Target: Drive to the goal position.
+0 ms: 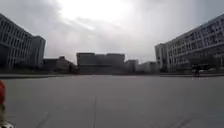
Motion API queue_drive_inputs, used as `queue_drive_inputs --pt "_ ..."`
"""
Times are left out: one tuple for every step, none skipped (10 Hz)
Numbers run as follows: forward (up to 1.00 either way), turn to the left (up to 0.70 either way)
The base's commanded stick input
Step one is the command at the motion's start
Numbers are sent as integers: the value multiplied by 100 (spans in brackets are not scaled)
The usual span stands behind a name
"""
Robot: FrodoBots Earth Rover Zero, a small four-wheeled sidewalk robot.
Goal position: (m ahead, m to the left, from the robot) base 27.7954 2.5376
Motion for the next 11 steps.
queue_drive_inputs --pt "100 0" --pt "100 0" --pt "100 0" --pt "100 0" --pt "100 0" --pt "100 0" --pt "100 0" --pt "100 0" --pt "100 0" --pt "100 0" --pt "100 0"
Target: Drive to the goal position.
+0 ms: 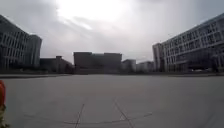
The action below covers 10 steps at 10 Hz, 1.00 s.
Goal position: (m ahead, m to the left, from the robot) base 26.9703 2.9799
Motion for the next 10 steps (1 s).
queue_drive_inputs --pt "100 0" --pt "100 0" --pt "100 0" --pt "100 0" --pt "100 0" --pt "100 0" --pt "100 0" --pt "100 0" --pt "100 0" --pt "100 0"
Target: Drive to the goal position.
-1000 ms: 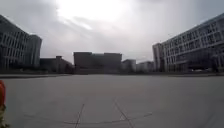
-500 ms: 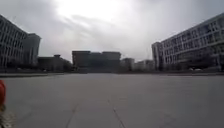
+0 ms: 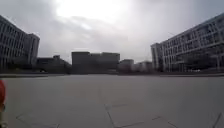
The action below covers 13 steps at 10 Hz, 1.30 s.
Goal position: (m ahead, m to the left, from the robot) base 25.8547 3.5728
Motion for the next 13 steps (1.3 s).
queue_drive_inputs --pt "100 0" --pt "100 0" --pt "100 0" --pt "100 6" --pt "100 17" --pt "100 27" --pt "100 38" --pt "100 0" --pt "100 0" --pt "100 0" --pt "100 0" --pt "100 0" --pt "100 0"
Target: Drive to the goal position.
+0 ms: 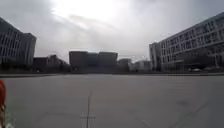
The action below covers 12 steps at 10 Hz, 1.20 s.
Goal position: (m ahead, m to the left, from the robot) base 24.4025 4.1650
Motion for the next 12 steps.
queue_drive_inputs --pt "100 0" --pt "100 0" --pt "100 0" --pt "100 0" --pt "100 0" --pt "100 0" --pt "100 0" --pt "100 0" --pt "100 0" --pt "100 0" --pt "100 0" --pt "100 0"
